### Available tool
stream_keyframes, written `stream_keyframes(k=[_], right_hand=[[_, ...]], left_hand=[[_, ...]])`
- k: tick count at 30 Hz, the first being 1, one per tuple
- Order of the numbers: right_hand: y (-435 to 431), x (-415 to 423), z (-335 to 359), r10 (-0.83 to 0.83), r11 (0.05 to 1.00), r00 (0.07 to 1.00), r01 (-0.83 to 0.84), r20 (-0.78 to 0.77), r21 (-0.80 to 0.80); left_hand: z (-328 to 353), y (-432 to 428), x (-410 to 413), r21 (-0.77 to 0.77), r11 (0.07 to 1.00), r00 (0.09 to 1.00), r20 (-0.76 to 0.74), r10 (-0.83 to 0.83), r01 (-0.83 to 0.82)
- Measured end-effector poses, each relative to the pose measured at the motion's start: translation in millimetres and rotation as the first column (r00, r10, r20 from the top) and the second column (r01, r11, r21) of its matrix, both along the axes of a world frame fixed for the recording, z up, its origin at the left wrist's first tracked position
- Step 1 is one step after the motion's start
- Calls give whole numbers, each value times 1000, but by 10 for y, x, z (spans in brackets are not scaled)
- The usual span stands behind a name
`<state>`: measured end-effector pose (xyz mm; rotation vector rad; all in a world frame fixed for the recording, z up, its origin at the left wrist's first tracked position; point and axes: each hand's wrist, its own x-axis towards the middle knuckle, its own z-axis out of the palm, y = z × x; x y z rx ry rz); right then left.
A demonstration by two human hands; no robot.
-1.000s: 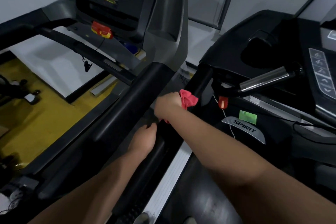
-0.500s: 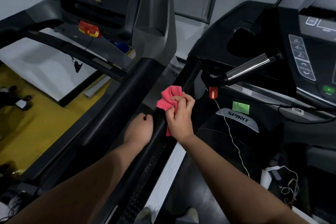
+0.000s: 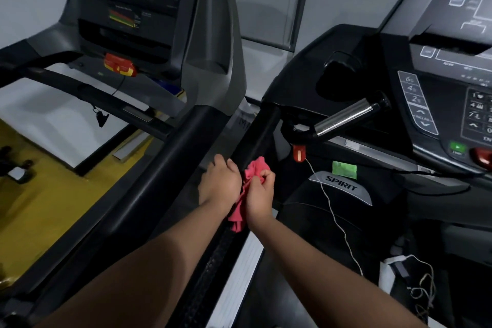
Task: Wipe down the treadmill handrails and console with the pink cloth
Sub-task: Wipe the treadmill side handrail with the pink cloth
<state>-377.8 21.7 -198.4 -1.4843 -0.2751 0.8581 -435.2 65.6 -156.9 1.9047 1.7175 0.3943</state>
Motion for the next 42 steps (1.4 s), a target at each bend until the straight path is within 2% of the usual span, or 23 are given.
stream_keyframes(k=[3,6,9,13,20,24,29,33,37,42], right_hand=[[56,38,-20,-45,999,956,51,-289,16],[135,62,-134,-7,996,820,55,-572,67],[157,73,-136,96,993,693,-18,-714,117],[218,118,-87,199,980,651,-114,-732,165],[540,239,-192,117,992,657,-42,-745,119],[645,250,-302,181,981,650,-68,-738,180],[413,351,-293,317,948,661,-228,-681,220],[289,454,-248,315,949,675,-244,-667,201],[451,485,-170,316,947,645,-255,-695,194],[601,423,-99,377,920,631,-174,-678,350]], left_hand=[[-3,-8,-2,13,1000,1000,-7,-10,10],[-4,5,-9,9,1000,1000,-9,-8,8],[-12,12,-7,8,1000,1000,-7,0,0],[-24,15,-2,13,1000,1000,3,12,-12],[-55,28,-8,14,1000,1000,18,26,-26],[-43,34,-12,17,1000,999,37,20,-21],[-22,19,-17,-3,999,999,35,39,-39],[-16,20,-9,10,999,999,18,44,-44],[-55,27,-6,10,998,997,39,62,-62],[-91,33,-30,-22,997,993,91,74,-72]])
